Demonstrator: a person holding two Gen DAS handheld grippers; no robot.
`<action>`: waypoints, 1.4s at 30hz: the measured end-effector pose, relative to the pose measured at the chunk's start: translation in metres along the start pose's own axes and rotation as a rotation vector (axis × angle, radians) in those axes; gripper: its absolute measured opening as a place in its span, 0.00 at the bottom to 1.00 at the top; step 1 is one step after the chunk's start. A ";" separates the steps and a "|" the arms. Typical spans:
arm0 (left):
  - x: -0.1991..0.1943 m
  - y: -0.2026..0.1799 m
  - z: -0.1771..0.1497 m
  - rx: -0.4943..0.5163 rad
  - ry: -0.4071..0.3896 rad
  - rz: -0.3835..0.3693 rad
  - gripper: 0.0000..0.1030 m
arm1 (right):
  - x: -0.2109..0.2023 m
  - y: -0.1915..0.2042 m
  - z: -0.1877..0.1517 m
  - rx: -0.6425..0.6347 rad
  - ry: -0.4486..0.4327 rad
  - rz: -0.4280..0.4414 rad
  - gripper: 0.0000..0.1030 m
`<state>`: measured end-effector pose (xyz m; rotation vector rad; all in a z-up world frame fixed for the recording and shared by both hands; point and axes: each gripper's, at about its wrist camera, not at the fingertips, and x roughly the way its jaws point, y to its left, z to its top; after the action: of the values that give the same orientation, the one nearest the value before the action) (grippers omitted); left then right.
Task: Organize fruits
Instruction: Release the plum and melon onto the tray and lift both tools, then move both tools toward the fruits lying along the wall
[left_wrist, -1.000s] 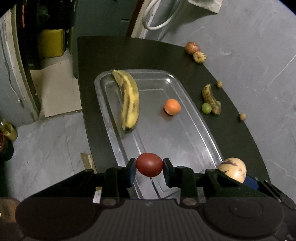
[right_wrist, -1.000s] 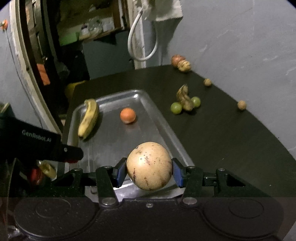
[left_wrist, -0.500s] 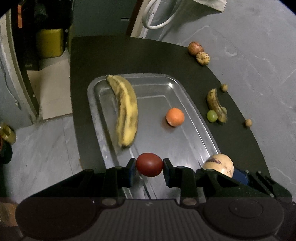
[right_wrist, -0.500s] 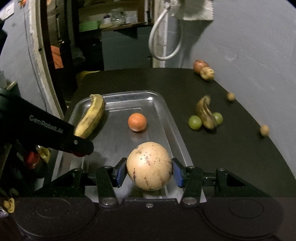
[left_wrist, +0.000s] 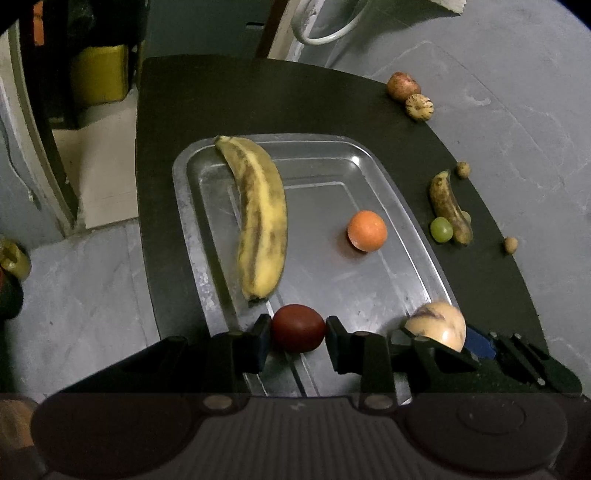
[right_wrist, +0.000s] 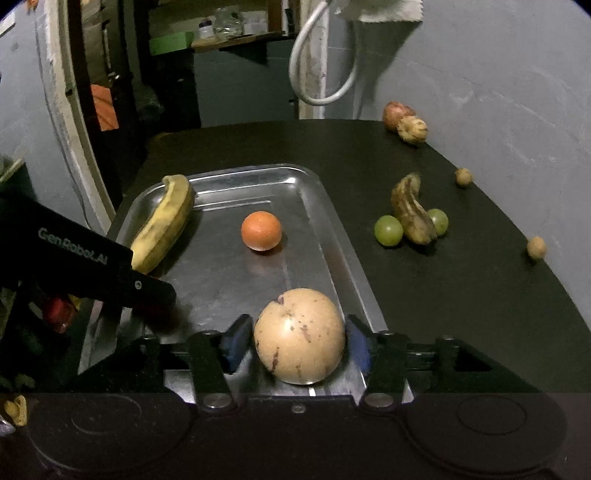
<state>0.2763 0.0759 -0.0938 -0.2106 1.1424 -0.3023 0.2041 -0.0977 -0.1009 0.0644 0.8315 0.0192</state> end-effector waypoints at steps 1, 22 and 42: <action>-0.001 0.001 0.000 -0.018 0.003 -0.006 0.44 | -0.005 -0.003 -0.001 0.021 -0.004 0.000 0.66; -0.079 -0.004 -0.054 0.043 0.029 -0.096 0.99 | -0.145 -0.009 -0.057 0.218 -0.048 -0.065 0.99; -0.183 -0.033 -0.129 0.282 0.100 -0.088 0.99 | -0.329 -0.051 -0.097 0.456 -0.147 -0.245 0.99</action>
<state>0.0842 0.1063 0.0216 0.0033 1.1768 -0.5522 -0.0898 -0.1578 0.0734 0.3881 0.6790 -0.4024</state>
